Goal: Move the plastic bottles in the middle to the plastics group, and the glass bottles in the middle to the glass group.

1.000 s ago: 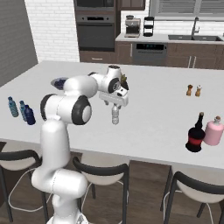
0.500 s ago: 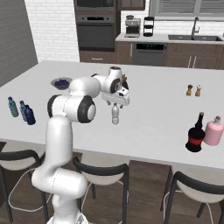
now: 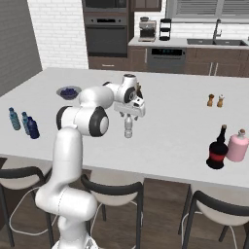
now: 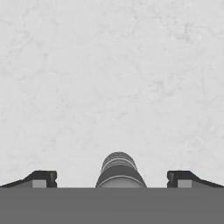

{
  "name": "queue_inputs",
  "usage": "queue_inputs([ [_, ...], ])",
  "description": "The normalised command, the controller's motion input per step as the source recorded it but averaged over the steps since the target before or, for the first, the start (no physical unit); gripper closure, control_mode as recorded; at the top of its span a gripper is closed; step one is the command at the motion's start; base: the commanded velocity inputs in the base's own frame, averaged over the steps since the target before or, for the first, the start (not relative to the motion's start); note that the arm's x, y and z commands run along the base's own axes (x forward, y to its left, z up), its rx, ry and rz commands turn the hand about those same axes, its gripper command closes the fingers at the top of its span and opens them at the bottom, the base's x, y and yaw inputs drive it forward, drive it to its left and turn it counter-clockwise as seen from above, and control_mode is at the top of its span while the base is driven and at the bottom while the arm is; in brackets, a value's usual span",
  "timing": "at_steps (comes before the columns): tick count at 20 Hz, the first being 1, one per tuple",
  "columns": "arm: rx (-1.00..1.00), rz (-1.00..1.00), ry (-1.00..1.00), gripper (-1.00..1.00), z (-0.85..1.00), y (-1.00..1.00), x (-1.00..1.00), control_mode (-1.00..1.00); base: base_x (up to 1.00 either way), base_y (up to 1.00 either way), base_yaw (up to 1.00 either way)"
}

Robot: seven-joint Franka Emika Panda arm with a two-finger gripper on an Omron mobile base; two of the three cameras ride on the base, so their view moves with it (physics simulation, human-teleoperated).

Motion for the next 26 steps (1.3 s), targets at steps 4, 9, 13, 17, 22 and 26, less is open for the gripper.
queue_inputs([
  [4,0.0,0.0,0.0,-1.0,0.0,0.01,-0.03,-1.0,0.0,0.0,0.0],
  [9,0.0,0.0,0.0,-1.0,0.04,0.0,-0.16,-1.0,0.0,0.0,0.0],
  [13,0.0,0.0,0.0,-1.0,0.06,0.0,-0.18,-1.0,0.0,0.0,0.0],
  [17,0.0,0.0,0.0,-1.0,0.01,0.03,-0.17,-1.0,0.0,0.0,0.0],
  [22,0.0,0.0,0.0,-1.0,0.0,0.08,-0.35,-1.0,0.0,0.0,0.0],
  [26,-0.02,0.0,0.0,-1.0,-0.08,0.04,-0.11,-1.0,0.0,0.0,0.0],
])
